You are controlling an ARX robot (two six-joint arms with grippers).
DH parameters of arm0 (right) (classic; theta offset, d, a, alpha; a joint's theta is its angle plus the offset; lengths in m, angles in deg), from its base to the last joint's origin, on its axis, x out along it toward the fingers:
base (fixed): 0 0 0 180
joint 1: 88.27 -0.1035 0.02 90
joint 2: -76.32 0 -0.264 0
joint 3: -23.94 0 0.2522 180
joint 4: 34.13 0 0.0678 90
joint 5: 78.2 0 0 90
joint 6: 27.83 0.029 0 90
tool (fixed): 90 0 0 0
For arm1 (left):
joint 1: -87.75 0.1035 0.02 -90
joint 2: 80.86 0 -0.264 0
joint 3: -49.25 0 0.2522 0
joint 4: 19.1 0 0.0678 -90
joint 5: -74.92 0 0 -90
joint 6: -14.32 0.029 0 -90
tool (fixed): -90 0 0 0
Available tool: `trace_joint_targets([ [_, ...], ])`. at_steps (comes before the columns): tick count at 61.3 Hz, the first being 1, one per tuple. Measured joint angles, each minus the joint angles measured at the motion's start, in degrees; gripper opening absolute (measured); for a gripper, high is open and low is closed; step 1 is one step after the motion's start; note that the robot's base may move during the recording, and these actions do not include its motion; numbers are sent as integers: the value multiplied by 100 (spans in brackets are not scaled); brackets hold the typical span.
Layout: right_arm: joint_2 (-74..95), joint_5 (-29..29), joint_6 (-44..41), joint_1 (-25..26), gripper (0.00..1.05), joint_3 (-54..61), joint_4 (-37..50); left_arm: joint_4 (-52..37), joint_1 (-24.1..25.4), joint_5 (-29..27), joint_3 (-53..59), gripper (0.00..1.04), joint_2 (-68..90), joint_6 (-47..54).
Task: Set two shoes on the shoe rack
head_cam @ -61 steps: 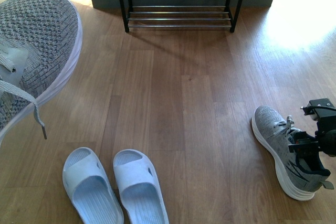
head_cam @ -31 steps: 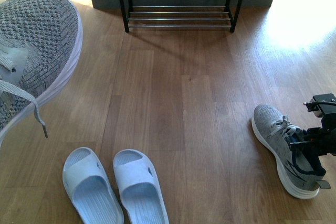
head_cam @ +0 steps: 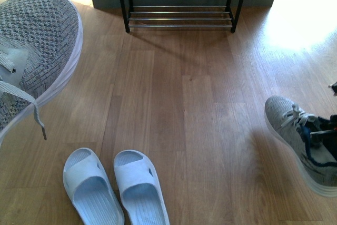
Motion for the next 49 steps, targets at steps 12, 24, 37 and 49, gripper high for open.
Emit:
trace_joint_targets([
  [12, -1980, -758, 214, 52, 1, 828, -74, 0, 0, 0, 0, 2, 0, 0],
  [24, -4087, -1493, 686, 142, 1, 1504, -503, 0, 0, 2, 0, 2, 0, 0],
  [37, -7248, -2859, 1449, 730, 1, 2568, -1248, 0, 0, 0, 0, 2, 0, 0],
  [49, -10006, -3838, 1825, 1572, 1, 3585, -2468, 0, 0, 2, 0, 2, 0, 0],
])
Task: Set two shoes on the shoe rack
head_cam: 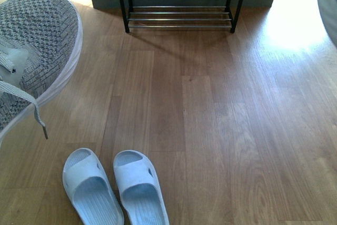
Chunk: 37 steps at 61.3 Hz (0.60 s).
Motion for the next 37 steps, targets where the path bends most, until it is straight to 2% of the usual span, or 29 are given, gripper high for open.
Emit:
trace_joint_targets([
  [37, -291, -79, 70, 59, 1, 28, -11, 0, 2, -17, 2, 2, -4, 0],
])
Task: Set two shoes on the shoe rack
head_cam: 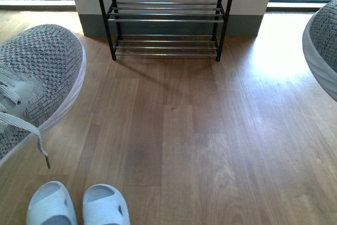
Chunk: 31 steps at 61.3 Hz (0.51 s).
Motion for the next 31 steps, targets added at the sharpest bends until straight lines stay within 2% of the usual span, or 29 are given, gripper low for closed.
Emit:
trace_joint_targets([
  [31, 0, 44, 0, 2, 1, 0, 0, 0, -2, 17, 0, 2, 7, 0],
])
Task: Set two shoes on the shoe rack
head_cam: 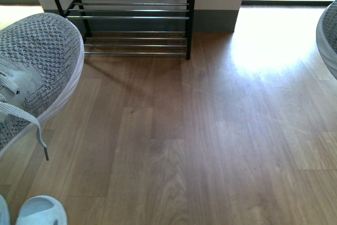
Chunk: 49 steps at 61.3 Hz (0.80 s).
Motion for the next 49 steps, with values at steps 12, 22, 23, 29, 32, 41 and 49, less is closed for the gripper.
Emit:
trace_joint_targets([
  [12, -2, 20, -2, 0, 1, 0, 0, 0, -4, 13, 2, 2, 0, 2],
  [22, 2, 61, -2, 2, 1, 0, 0, 0, -20, 55, 2, 2, 4, 0],
  [23, 2, 61, 0, 2, 1, 0, 0, 0, -20, 68, 2, 2, 7, 0],
  [29, 2, 50, 0, 4, 1, 0, 0, 0, -17, 17, 2, 2, 4, 0],
  [32, 2, 44, 0, 4, 1, 0, 0, 0, -20, 24, 2, 2, 4, 0],
  [41, 11, 48, 0, 4, 1, 0, 0, 0, -20, 44, 2, 2, 4, 0],
  [49, 20, 52, 0, 4, 1, 2, -2, 0, -17, 37, 2, 2, 7, 2],
])
